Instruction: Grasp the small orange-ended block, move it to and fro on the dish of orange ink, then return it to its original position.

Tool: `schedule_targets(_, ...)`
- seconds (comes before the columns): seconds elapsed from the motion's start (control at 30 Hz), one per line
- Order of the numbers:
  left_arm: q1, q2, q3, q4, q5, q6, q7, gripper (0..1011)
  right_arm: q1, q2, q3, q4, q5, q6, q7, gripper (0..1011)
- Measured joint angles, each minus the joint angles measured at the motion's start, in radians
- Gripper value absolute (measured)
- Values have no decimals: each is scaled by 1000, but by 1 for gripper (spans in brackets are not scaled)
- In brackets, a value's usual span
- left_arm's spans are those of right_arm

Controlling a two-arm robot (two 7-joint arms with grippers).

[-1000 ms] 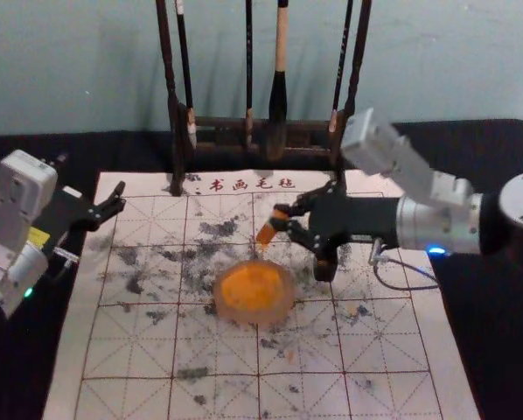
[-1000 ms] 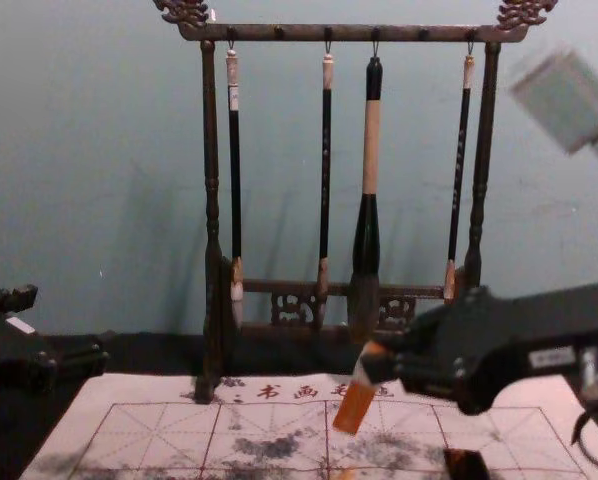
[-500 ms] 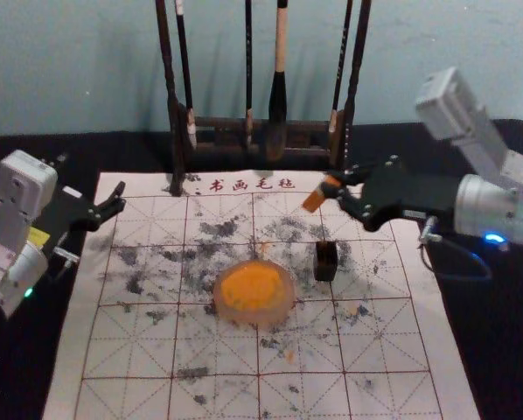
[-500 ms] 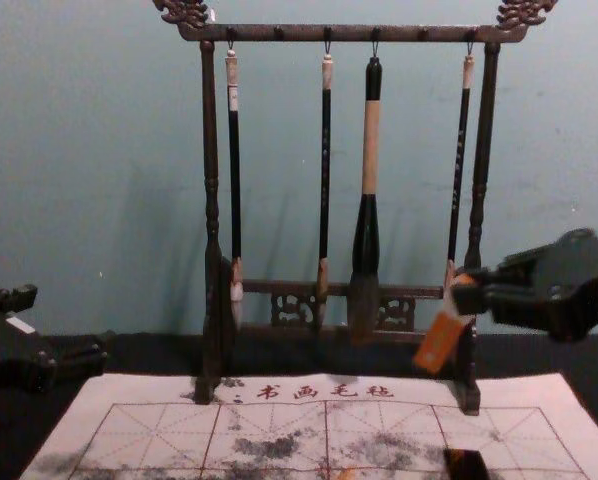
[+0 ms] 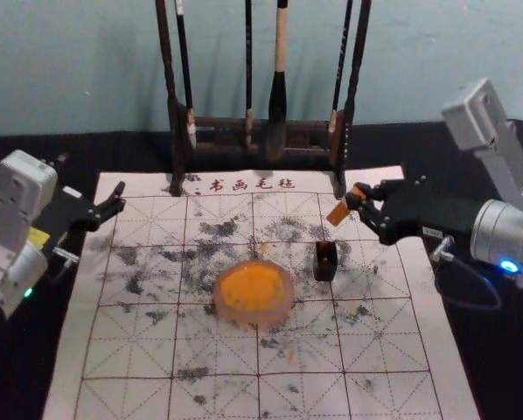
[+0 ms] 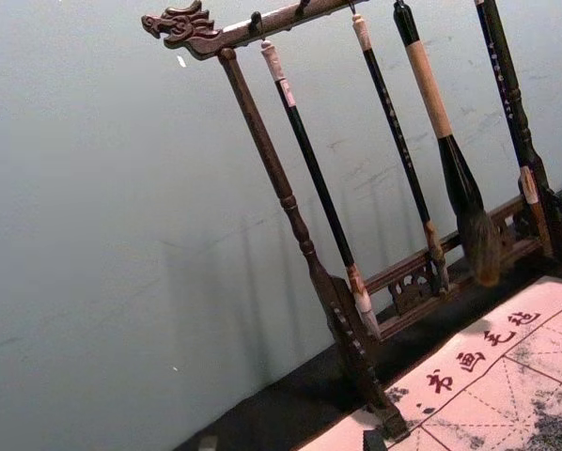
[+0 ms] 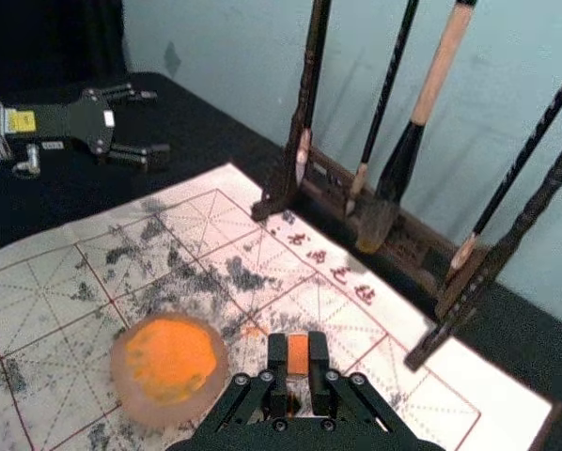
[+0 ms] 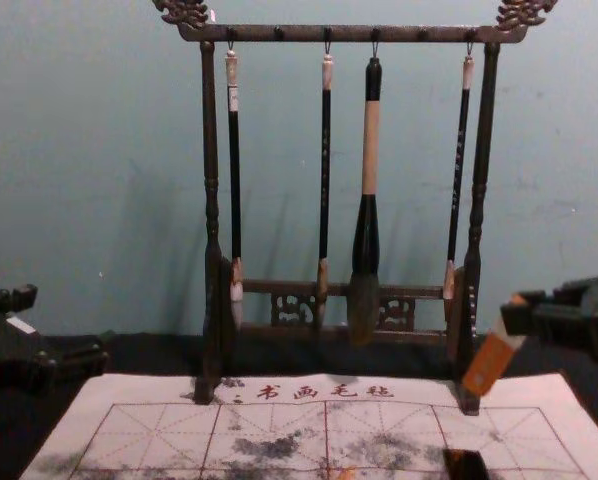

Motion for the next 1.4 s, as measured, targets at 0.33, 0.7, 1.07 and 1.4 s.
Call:
schedule_targets(0.33,0,0,0,0,0,0,0,1001,-23,-7,-10,-9,-11,35,-14,136)
schedule_targets(0.7,0,0,0,0,0,0,0,1001,-20,-28,-21,16,-31,58,-19,136)
schedule_targets(1.07,0,0,0,0,0,0,0,1001,-10,-48,-29,44,-42,65,-9,136)
schedule_targets(1.4,0,0,0,0,0,0,0,1001,-7,-59,-33,55,-48,66,-5,136)
